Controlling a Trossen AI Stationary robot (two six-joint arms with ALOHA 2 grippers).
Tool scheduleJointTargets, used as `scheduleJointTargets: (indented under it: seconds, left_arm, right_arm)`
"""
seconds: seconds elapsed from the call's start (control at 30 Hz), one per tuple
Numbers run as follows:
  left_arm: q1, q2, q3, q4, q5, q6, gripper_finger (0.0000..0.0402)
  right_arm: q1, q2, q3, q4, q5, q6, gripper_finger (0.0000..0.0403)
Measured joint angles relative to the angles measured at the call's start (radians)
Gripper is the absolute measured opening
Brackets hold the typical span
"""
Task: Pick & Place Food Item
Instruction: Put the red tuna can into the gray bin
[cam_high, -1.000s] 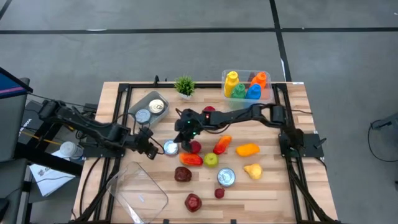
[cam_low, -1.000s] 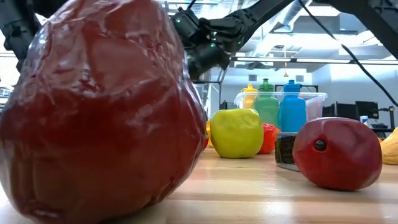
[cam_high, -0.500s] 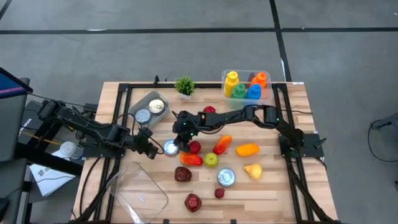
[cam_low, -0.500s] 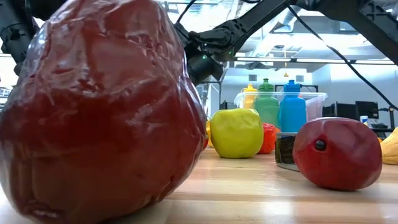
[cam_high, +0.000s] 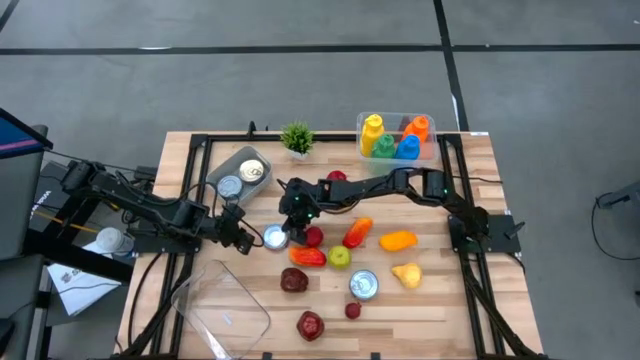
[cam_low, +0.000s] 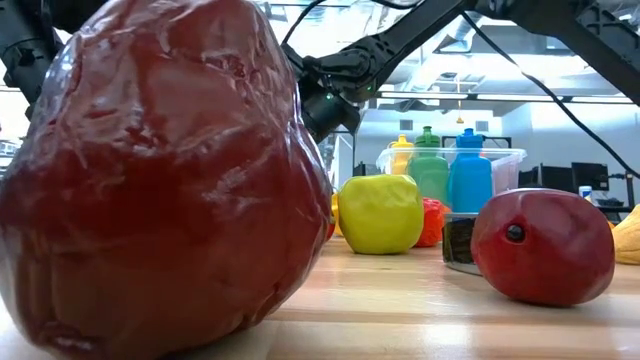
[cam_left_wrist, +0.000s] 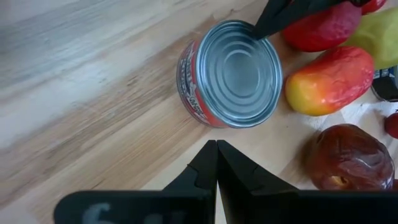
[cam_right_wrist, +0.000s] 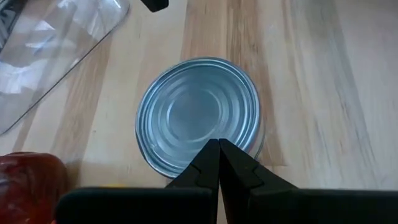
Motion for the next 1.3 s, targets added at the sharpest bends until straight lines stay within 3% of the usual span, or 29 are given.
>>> scheduleJointTargets:
  seconds: [0.27, 0.47, 0.8, 1.13, 1.3]
  left_arm:
    - [0.000, 0.000, 0.000, -0.002, -0.007, 0.000, 0.0000]
    - [0.000, 0.000, 0.000, -0.002, -0.075, -0.029, 0.0000]
    - [0.000, 0.000, 0.000, -0.002, -0.107, -0.030, 0.0000]
    - [0.000, 0.000, 0.000, -0.002, -0.112, -0.046, 0.0000]
    - [0.000, 0.000, 0.000, -0.002, -0.136, -0.052, 0.0000]
  right_arm:
    - [-0.010, -0.012, 0.003, -0.063, 0.035, -0.044, 0.0000]
    - [-0.016, -0.039, -0.002, -0.097, 0.079, -0.052, 0.0000]
    - [-0.013, -0.036, -0.001, -0.118, 0.079, -0.052, 0.0000]
    - [-0.009, -0.109, -0.002, -0.195, 0.217, -0.110, 0.0000]
    - [-0.019, -0.126, -0.002, -0.232, 0.215, -0.151, 0.0000]
